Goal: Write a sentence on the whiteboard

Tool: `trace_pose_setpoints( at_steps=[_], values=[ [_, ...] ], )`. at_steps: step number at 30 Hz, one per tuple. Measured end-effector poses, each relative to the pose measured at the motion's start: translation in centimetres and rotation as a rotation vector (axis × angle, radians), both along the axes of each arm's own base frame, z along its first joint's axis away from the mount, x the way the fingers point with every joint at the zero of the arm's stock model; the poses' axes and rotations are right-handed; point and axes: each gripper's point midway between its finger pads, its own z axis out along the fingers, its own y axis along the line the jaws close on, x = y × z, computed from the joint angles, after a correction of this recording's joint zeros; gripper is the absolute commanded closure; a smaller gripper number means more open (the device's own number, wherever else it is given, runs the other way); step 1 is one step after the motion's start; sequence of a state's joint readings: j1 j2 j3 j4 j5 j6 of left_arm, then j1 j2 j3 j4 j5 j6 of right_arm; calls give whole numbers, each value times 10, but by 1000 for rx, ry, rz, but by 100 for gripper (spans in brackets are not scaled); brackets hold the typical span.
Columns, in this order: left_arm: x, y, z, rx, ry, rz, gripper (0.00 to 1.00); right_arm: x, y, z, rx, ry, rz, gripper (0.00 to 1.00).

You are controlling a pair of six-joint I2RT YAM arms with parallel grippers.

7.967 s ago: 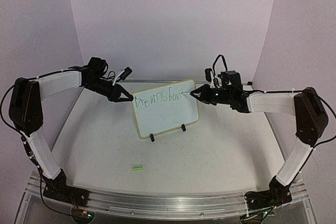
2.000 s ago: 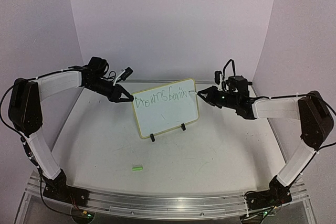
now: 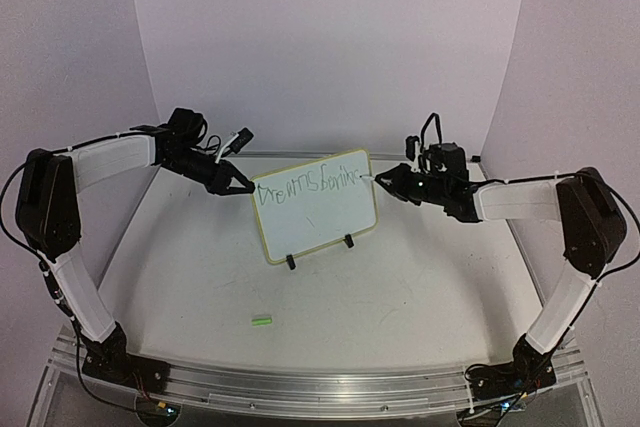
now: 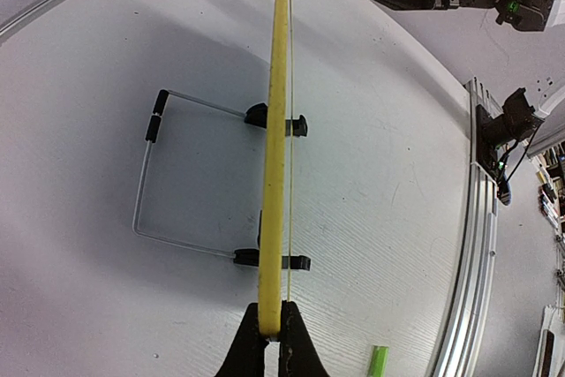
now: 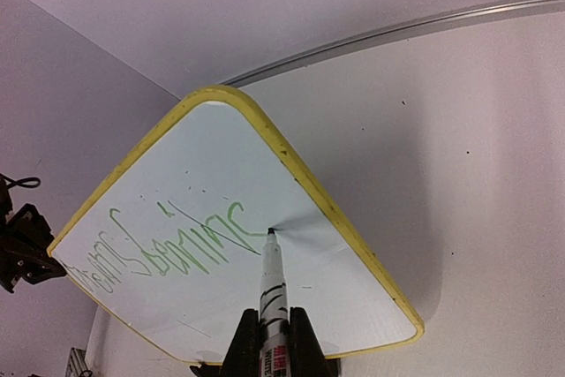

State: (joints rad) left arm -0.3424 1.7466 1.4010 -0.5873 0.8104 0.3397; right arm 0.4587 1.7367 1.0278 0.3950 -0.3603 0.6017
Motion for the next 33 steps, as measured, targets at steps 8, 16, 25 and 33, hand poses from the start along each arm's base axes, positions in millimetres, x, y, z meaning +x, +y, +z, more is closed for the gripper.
trace_pose_setpoints(
  at_steps=[8,16,25,33],
  values=[
    [-1,0,0,2,4,-1,100,1,0,2,-2,-6,-4,100],
    [-1,0,0,2,4,-1,100,-4,-6,-15,-25,25,-21,100],
    [-1,0,0,1,4,-2,100,-6,-8,-22,-30,38,-23,100],
    [-1,0,0,2,4,-1,100,-9,-4,-25,-23,50,2,100]
  ],
)
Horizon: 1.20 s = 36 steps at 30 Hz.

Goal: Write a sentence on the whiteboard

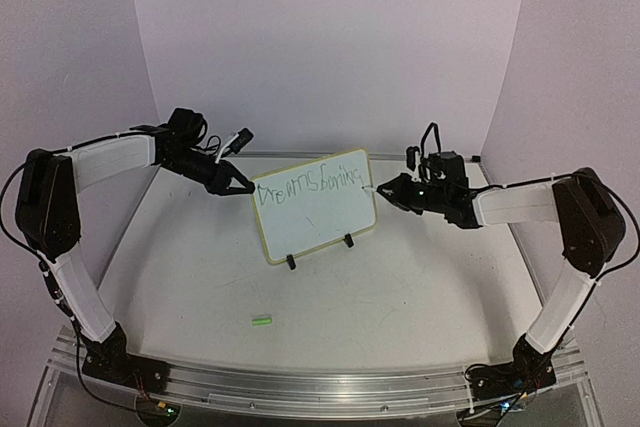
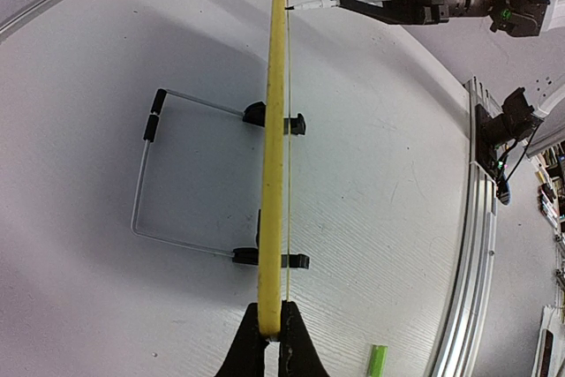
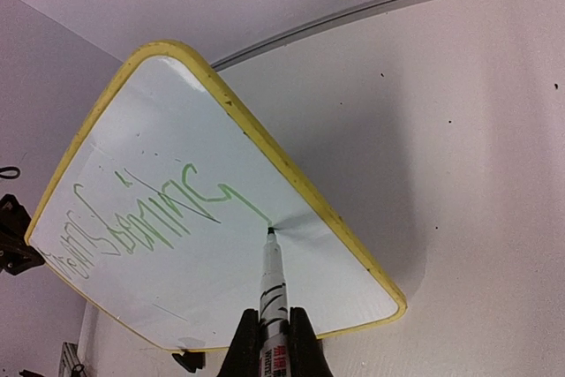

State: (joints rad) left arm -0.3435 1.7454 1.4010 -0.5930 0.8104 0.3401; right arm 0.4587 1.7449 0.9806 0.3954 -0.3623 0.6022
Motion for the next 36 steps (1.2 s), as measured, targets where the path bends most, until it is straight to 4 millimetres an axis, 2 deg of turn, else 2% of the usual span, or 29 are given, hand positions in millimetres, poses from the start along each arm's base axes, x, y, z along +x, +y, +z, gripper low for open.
trace_pose_setpoints(
  at_steps=[17,20,24,27,30,36],
  values=[
    [0,0,0,0,1,0,100,-3,5,1,13,3,26,100],
    [0,0,0,2,0,1,100,-5,6,12,32,-25,36,100],
    [0,0,0,2,0,1,100,-15,10,40,69,-94,71,100],
    [0,0,-1,2,1,1,100,-27,24,60,83,-151,121,100],
    [0,0,0,3,0,0,100,-42,45,62,73,-166,182,100],
    [0,0,-1,3,0,0,100,-80,118,49,53,-155,346,100]
  ],
)
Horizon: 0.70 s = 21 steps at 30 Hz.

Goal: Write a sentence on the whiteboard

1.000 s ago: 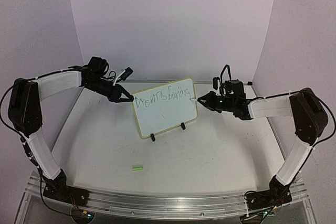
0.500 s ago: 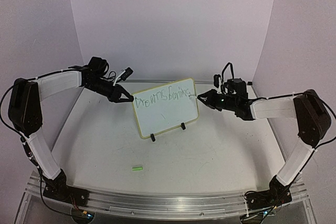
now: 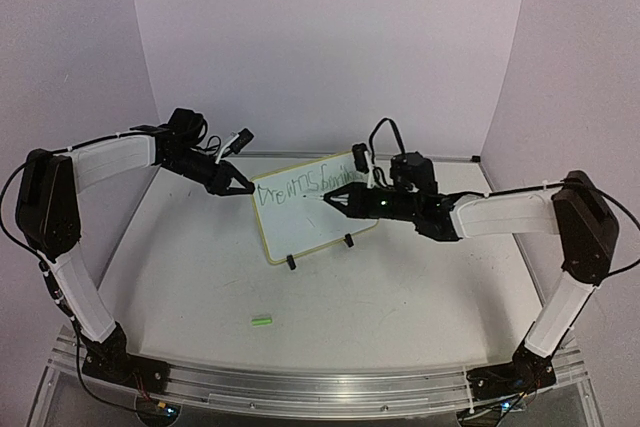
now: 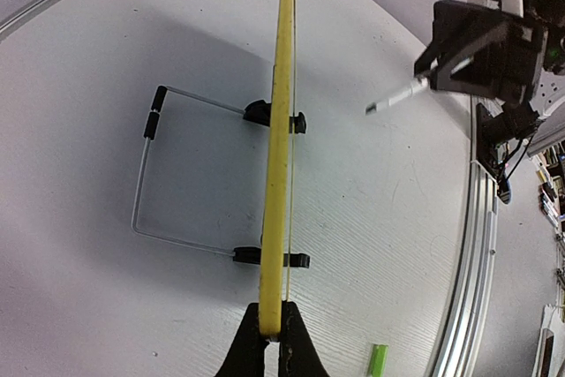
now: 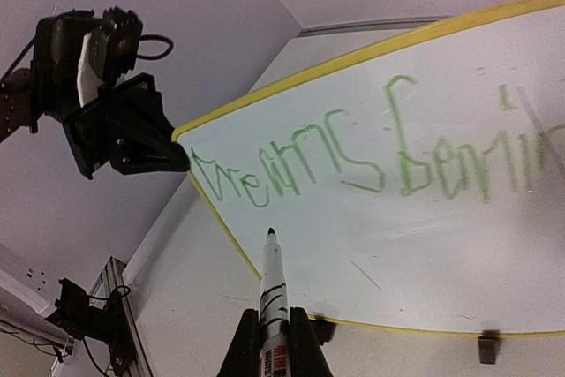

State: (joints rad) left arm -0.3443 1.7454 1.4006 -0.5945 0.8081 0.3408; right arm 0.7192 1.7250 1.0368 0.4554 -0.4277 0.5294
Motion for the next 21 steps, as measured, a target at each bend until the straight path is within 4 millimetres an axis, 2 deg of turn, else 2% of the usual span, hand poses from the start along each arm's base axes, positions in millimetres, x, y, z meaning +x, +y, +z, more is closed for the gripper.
trace_pose_setpoints(
  at_steps=[5,8,12,21],
  values=[
    [0,-1,0,1,-1,-1,100,-25,51,-28,-32,30,101,100],
    [0,-1,0,1,-1,-2,100,-32,67,-43,-48,48,128,100],
    [0,-1,0,1,-1,-2,100,-33,77,-55,-60,65,132,100],
    [-1,-1,0,1,-1,-2,100,-25,74,-65,-77,81,65,100]
  ],
)
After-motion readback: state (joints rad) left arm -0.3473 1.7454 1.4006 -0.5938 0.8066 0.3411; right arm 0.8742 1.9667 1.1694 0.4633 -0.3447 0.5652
